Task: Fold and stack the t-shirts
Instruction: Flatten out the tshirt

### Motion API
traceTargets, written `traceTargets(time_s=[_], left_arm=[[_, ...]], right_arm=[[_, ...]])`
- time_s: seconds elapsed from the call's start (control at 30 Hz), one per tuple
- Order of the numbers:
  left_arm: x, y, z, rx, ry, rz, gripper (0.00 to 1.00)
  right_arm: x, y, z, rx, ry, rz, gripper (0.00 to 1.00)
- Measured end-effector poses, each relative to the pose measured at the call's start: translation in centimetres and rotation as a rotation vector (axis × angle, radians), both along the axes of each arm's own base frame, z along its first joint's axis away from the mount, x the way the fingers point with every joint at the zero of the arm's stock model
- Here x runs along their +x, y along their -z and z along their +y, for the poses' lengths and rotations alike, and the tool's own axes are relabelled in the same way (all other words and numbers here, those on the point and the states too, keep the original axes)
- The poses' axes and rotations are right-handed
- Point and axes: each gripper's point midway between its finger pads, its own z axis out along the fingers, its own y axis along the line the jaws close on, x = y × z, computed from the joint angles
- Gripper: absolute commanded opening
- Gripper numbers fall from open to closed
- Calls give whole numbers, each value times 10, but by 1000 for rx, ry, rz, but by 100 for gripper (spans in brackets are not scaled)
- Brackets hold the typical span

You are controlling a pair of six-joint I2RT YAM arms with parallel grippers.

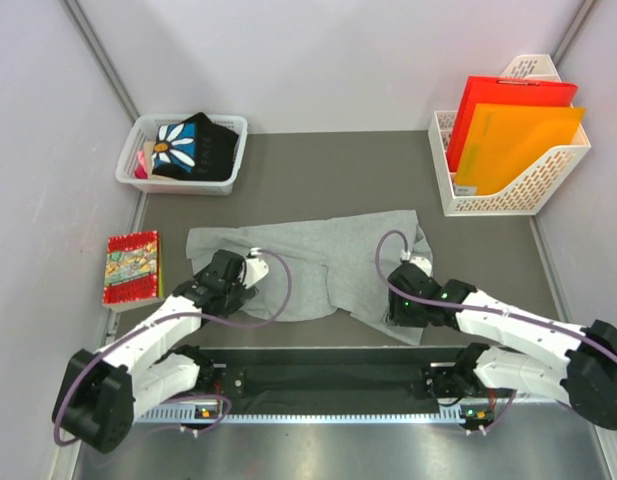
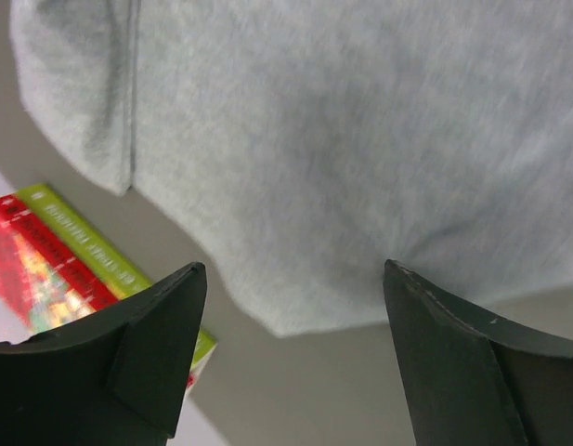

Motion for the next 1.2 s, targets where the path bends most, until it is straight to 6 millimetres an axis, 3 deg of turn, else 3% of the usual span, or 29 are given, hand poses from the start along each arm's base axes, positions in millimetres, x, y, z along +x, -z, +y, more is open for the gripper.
traceTargets(time_s=[0.03, 0.13, 0.27, 0.33, 0.4, 0.5, 0.67, 0.93, 1.07, 1.2], left_arm=[[-3, -2, 4, 14, 6, 6, 80], [-5, -18, 12, 42, 9, 23, 80], [27, -60, 6, 13, -8, -53, 80], [48, -80, 2, -9, -20, -107, 80], [62, -86, -1, -20, -30, -127, 80], [78, -76, -1, -17, -52, -109, 80], [85, -42, 12, -4, -101, -20, 80], [99, -29, 33, -37, -176, -22, 79], [100, -23, 30, -61, -176, -8, 79], [93, -19, 15, -142, -160, 21, 79]], right_arm=[[0, -5, -4, -16, 12, -6, 55], [18, -33, -9, -46, 55, -73, 56], [61, -75, -12, -43, 127, -195, 55], [83, -81, -22, -60, 177, -227, 54], [97, -75, -33, -89, 217, -223, 52], [112, -58, -47, -136, 259, -190, 51], [124, -42, -55, -141, 278, -167, 47], [142, -26, -52, -116, 280, -153, 40], [146, -17, -49, -112, 270, -143, 34], [149, -9, -46, -106, 259, -131, 21]])
